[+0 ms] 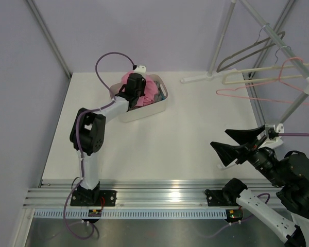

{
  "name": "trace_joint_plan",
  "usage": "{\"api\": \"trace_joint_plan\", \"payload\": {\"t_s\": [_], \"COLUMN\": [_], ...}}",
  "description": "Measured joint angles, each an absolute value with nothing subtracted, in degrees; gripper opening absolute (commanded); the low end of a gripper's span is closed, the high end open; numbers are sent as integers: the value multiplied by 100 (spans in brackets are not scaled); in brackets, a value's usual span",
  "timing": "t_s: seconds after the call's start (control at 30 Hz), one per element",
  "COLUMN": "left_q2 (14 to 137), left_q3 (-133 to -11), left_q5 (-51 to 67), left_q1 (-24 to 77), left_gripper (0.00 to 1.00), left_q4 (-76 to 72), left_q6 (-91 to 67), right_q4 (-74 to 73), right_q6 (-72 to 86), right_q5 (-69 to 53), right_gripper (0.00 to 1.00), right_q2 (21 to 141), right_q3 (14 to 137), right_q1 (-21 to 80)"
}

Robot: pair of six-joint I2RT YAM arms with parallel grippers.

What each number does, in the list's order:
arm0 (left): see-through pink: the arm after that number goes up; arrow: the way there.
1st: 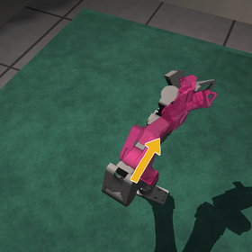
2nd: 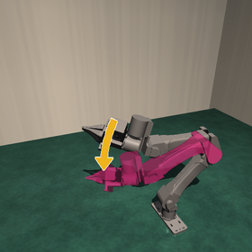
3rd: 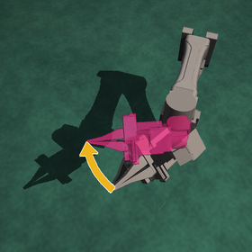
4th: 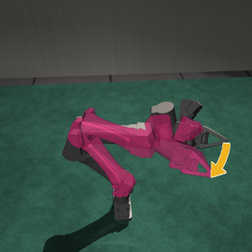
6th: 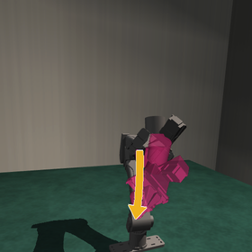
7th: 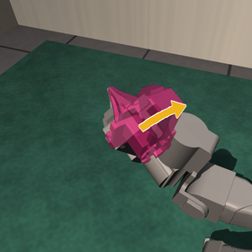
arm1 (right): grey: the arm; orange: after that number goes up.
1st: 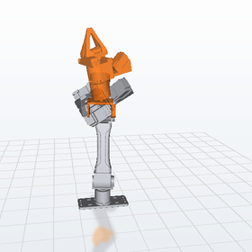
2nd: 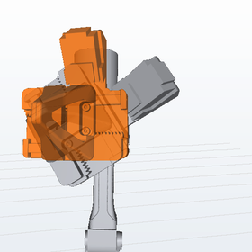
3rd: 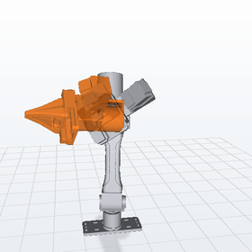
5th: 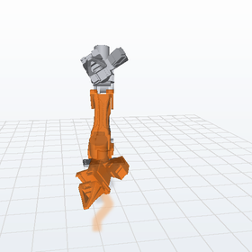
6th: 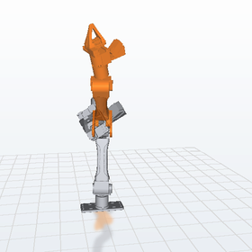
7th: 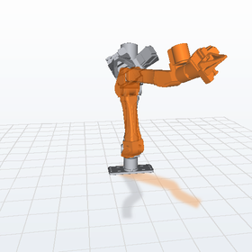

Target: Remove the t-shirt from the hanger

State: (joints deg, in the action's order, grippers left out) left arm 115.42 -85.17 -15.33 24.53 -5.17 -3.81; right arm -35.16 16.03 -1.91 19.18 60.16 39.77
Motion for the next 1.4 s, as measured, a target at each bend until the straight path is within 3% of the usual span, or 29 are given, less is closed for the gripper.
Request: {"api": "trace_joint_plan", "payload": {"t_s": [0.07, 0.13, 0.17, 0.3, 0.37, 0.4, 0.43, 0.53, 0.8, 0.87, 0.93, 0.97, 1.0, 1.07, 1.3, 1.4], "left_q2": [11714, 11898, 11942, 11773, 11657, 11583, 11498, 11091, 9963, 9760, 9620, 9592, 9592, 9647, 10897, 11244], "left_q3": [-8560, -8691, -8696, -8401, -8329, -8309, -8283, -8228, -8228, -8187, -8130, -8119, -8123, -8152, -9323, -9266], "left_q5": [-1514, -1492, -1483, -1441, -1409, -1382, -1341, -1048, -707, -707, -698, -683, -670, -635, -296, -169], "left_q1": [2473, 2486, 2491, 2491, 2491, 2491, 2491, 2495, 2506, 2506, 2506, 2506, 2506, 2499, 2502, 2502], "left_gripper": [7, 20, 34, 42, 63, 78, 82, 90, 90, 88, 69, 51, 20, 0, 0, 0], "left_q4": [-609, -620, -670, -941, -923, -893, -854, -582, -167, -169, -183, -187, -200, -204, -222, -207], "left_q6": [-414, -416, -425, -460, -467, -445, -421, -443, -508, -558, -611, -639, -644, -639, -639, -760], "right_q4": [-3518, -3522, -3524, -3520, -3520, -3520, -3518, -3514, -3476, -3457, -3448, -3435, -3422, -3398, -3406, -3404], "right_q6": [1601, 1601, 1603, 1603, 1603, 1603, 1603, 1603, 1605, 1603, 1605, 1608, 1608, 1610, 1612, 1612], "right_q5": [-132, -104, -95, -102, -104, -104, -106, -108, -119, -139, -180, -215, -231, -270, -296, -314], "right_gripper": [100, 100, 99, 99, 99, 99, 99, 99, 99, 100, 99, 99, 100, 100, 100, 99], "right_q2": [1918, 1916, 1918, 1931, 1955, 1973, 1981, 1981, 1997, 2003, 2012, 2010, 2010, 2008, 2005, 2005], "right_q3": [6058, 6058, 6049, 6047, 6047, 6047, 6045, 6027, 5972, 5972, 5972, 5964, 5955, 5916, 5885, 5885], "right_q1": [3977, 3977, 3977, 3977, 3977, 3977, 3977, 3977, 3977, 3977, 3977, 3977, 3977, 3977, 3977, 3977]}}
